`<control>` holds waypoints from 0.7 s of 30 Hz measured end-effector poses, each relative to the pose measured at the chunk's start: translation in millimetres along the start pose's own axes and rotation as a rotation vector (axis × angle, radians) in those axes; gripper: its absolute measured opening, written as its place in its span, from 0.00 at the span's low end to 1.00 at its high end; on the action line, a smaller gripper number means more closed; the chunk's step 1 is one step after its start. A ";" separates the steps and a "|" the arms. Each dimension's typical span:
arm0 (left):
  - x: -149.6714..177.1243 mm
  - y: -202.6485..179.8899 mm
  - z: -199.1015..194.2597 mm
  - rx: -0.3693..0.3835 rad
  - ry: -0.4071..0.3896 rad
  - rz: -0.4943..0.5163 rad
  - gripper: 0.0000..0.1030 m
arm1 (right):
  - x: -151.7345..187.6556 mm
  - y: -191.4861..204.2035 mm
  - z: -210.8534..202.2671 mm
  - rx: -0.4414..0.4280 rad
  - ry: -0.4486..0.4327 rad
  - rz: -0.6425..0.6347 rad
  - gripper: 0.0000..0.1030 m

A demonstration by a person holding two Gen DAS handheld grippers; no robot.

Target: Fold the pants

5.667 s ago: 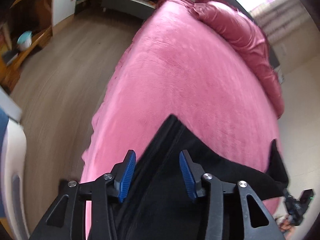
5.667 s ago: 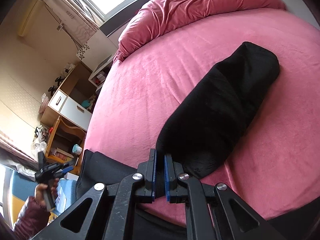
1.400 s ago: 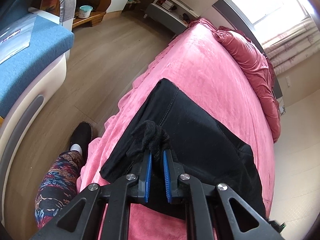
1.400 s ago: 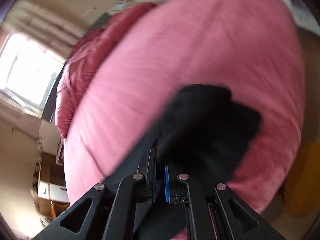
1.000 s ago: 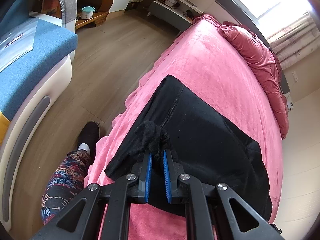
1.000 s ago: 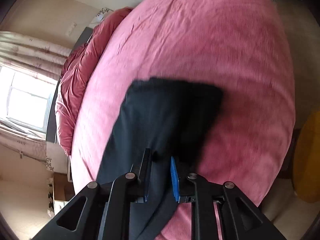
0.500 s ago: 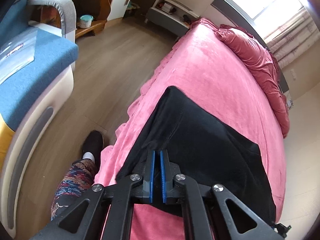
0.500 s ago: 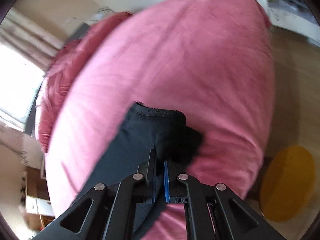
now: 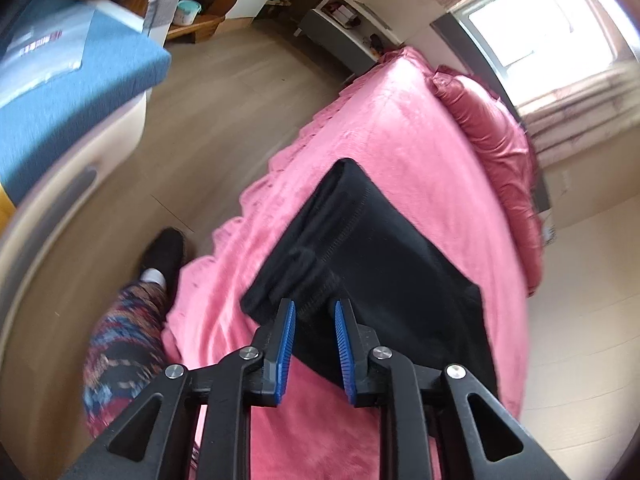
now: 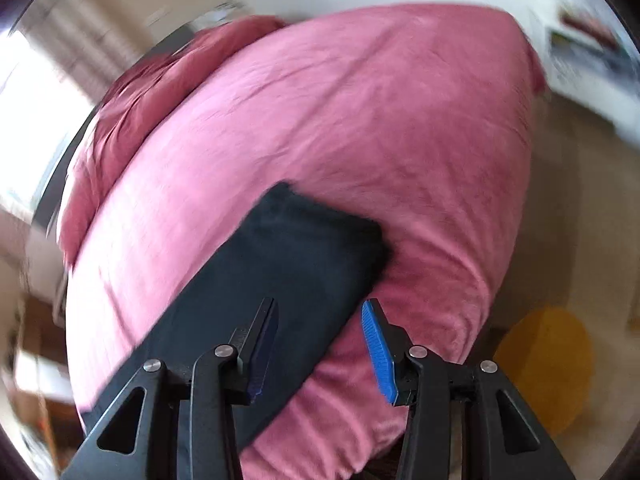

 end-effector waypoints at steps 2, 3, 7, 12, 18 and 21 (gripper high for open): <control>6.6 0.0 -1.5 0.035 0.006 -0.027 0.23 | 13.3 28.7 -4.5 -0.036 0.018 -0.086 0.44; 9.6 -0.2 -1.9 0.060 0.004 -0.045 0.24 | 21.7 47.9 -4.9 -0.067 0.038 -0.137 0.44; 8.8 1.0 3.9 0.130 0.005 -0.126 0.32 | 71.1 135.3 3.5 -0.178 0.131 -0.354 0.44; 1.6 -5.4 24.9 0.120 0.049 -0.155 0.32 | 149.6 236.8 12.6 -0.322 0.258 -0.584 0.44; -2.0 1.0 62.5 -0.022 0.149 -0.174 0.31 | 221.8 312.5 22.7 -0.421 0.379 -0.735 0.44; -2.3 6.2 69.1 -0.033 0.153 -0.200 0.25 | 244.5 332.4 26.6 -0.439 0.412 -0.795 0.44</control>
Point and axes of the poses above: each gripper's, at about its wrist camera, not at the fingertips, and z roughly the way its jaws point, y to its left, x to its underside, the point moved 8 cm from there along z, roughly the way its jaws point, and after that the axes turned 5 degrees about z, right-handed, at the moved point
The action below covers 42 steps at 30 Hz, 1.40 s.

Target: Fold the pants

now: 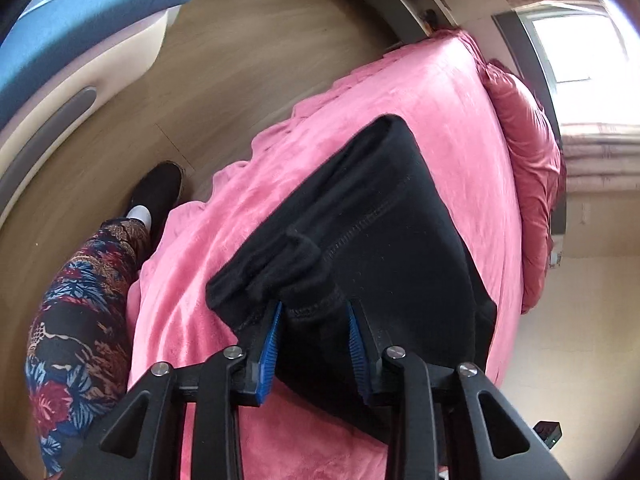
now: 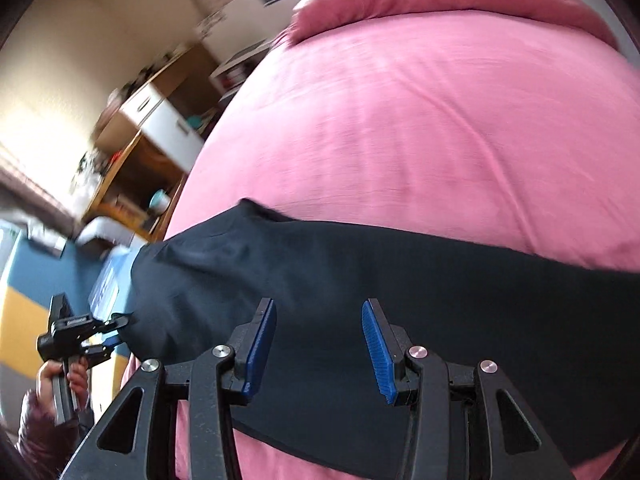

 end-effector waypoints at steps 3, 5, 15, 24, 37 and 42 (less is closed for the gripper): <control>-3.6 -7.8 -7.3 0.010 -0.058 0.055 0.11 | -5.3 20.8 18.9 -0.026 0.026 -0.032 0.44; -6.0 -24.7 -22.7 0.076 -0.137 0.125 0.09 | -14.1 30.6 28.0 -0.051 0.035 -0.035 0.44; 13.0 3.0 -25.4 0.023 -0.095 0.290 0.08 | -63.9 53.2 98.6 -0.151 0.159 0.022 0.41; 15.4 0.8 -13.7 -0.018 -0.081 0.324 0.08 | -60.0 90.6 150.8 -0.176 0.310 -0.097 0.27; 15.6 -5.7 5.4 -0.120 -0.081 0.383 0.08 | -72.1 76.3 183.6 0.010 0.205 -0.108 0.04; 17.0 -10.5 -4.1 -0.155 -0.097 0.392 0.16 | -70.3 77.2 173.9 -0.029 0.165 -0.055 0.24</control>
Point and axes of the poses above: each gripper's, at about its wrist camera, not at the fingertips, and z roughly the way its jaws point, y to its left, x to its underside, the point moved 8 cm from there along z, roughly the way its jaws point, and after that the axes turned 5 degrees about z, right-handed, at the moved point
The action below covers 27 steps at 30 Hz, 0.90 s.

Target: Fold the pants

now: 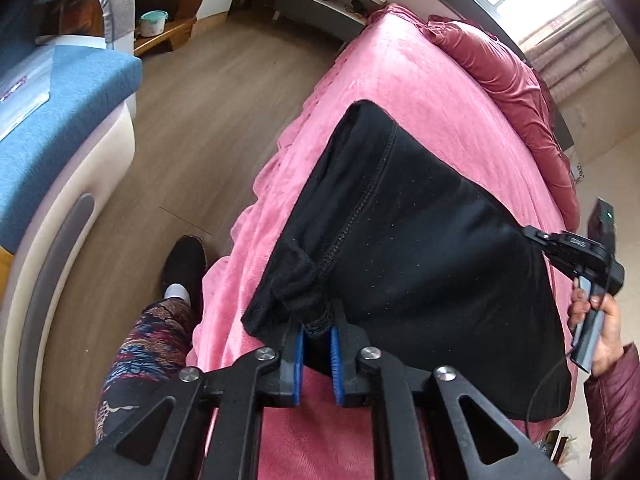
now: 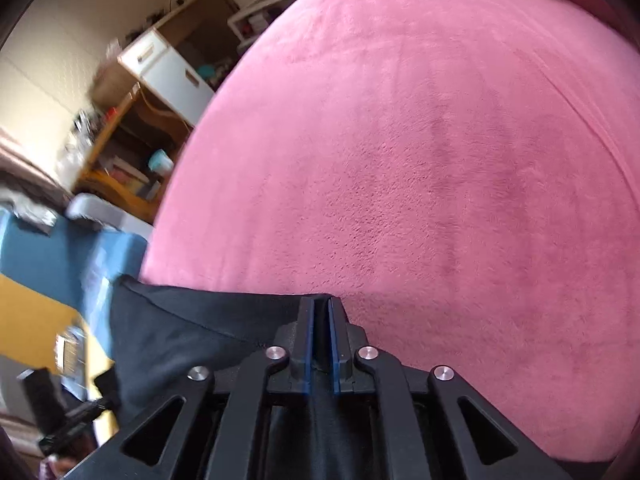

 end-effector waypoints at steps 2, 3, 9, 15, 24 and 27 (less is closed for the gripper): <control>-1.9 5.3 -5.0 0.005 -0.007 -0.019 0.22 | 2.2 -5.3 -20.2 -0.004 -0.044 0.021 0.36; -3.4 9.5 -9.2 0.002 -0.015 -0.040 0.24 | 5.5 -9.8 -35.9 -0.022 -0.073 0.032 0.35; -14.7 27.8 -42.4 -0.100 -0.112 -0.086 0.27 | 43.2 -36.2 -100.2 -0.033 -0.147 0.043 0.34; -19.7 12.4 -68.5 -0.093 -0.218 -0.043 0.27 | 103.4 -63.0 -113.9 0.021 -0.081 0.012 0.32; 8.1 -27.2 -5.8 -0.156 -0.009 0.182 0.27 | 107.0 -89.0 -53.0 0.176 -0.048 0.098 0.30; 9.2 -16.5 1.6 -0.129 0.016 0.091 0.26 | 106.0 -87.8 -53.2 0.183 -0.061 0.111 0.30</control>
Point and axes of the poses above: each gripper's, at about its wrist camera, not at the fingertips, and z roughly the way its jaws point, y to its left, x to its underside, the point moved 8 cm from there along z, roughly the way its jaws point, and after that the axes turned 5 degrees about z, right-handed, at the moved point
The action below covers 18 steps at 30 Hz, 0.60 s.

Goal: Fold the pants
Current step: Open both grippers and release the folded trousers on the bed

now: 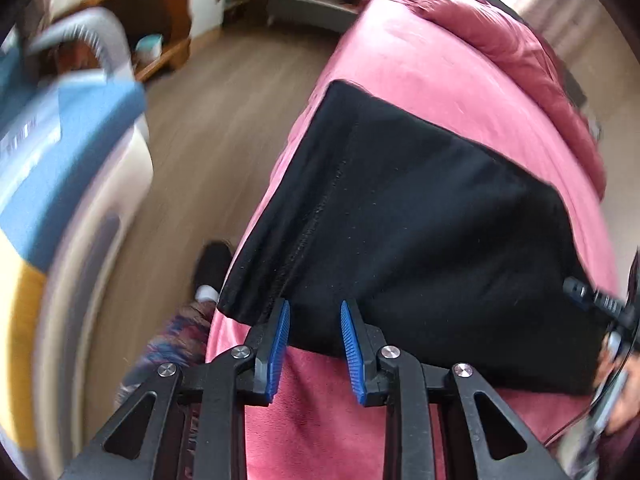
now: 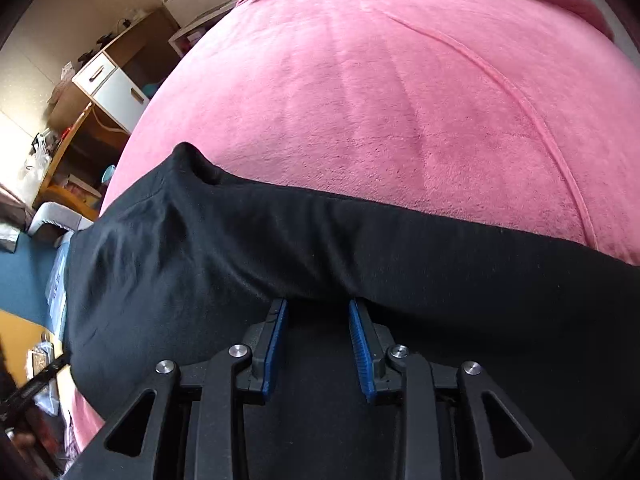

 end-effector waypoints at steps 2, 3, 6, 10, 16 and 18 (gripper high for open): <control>-3.9 0.8 -9.6 0.033 -0.029 -0.029 0.26 | 6.3 1.6 -14.5 -0.031 -0.014 -0.008 0.31; -6.5 1.0 -16.9 0.050 -0.046 -0.041 0.26 | 11.8 3.7 -20.8 -0.061 -0.009 -0.006 0.31; -10.5 -3.8 -31.2 0.101 -0.085 -0.050 0.26 | 38.0 2.7 -44.8 -0.154 0.005 -0.033 0.34; -7.1 -35.3 -41.9 0.182 -0.094 0.056 0.28 | 87.2 -21.1 -69.7 -0.251 0.058 0.045 0.34; 18.1 -133.8 -39.7 0.221 -0.090 0.487 0.33 | 137.5 -70.1 -84.5 -0.321 0.075 0.286 0.37; 31.9 -161.8 -28.9 0.248 -0.056 0.583 0.33 | 141.6 -83.1 -85.4 -0.347 0.050 0.384 0.37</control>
Point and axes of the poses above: each gripper's, at about its wrist camera, not at the fingertips, and z roughly the way its jaws point, y to its left, x to its underside, the point moved 8 cm from there along z, roughly the way its jaws point, and after that the axes turned 5 degrees about z, right-handed, at the moved point
